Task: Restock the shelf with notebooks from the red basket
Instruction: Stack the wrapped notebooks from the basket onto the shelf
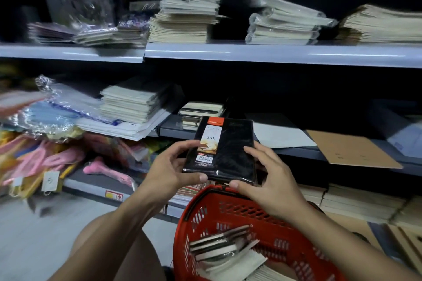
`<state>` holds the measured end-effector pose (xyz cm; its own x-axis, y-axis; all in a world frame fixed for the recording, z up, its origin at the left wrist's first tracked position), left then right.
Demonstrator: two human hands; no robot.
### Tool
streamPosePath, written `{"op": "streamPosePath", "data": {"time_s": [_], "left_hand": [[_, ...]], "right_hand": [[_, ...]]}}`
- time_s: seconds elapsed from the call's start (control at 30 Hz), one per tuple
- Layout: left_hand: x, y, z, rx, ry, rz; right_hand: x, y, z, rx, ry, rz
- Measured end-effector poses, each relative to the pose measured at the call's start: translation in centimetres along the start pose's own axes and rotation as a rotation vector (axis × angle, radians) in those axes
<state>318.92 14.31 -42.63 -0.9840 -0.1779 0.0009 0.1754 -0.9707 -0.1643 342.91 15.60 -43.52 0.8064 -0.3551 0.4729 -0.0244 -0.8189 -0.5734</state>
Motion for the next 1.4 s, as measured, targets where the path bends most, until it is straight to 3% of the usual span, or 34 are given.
{"op": "streamPosePath", "data": {"time_s": [0.5, 1.0, 1.2, 1.4], "left_hand": [[0.9, -10.5, 1.9, -0.186, 0.056, 0.157], [2.4, -25.9, -1.1, -0.332, -0.164, 0.204], [2.3, -28.0, -3.3, -0.283, -0.224, 0.214], [2.1, -27.4, -4.1, -0.389, -0.359, 0.232]], "right_hand": [[-3.7, -10.5, 0.9, 0.036, -0.036, 0.09], [-12.0, -22.4, 4.6, -0.052, 0.023, 0.114], [-13.6, -23.5, 6.7, -0.15, 0.006, 0.092], [-14.5, -22.6, 7.3, -0.133, 0.084, 0.056]]}}
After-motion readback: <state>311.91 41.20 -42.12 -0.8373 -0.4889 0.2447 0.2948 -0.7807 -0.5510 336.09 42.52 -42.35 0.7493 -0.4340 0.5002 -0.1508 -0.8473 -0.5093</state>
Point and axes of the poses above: each hand's wrist, its own y-axis away from the middle knuckle, its own x-axis out of the back of the hand, z = x × y, the point moved 7 cm from there along -y, towards the middle knuckle, and after that the axes turned 15 degrees about z, right-handed, at the moved point
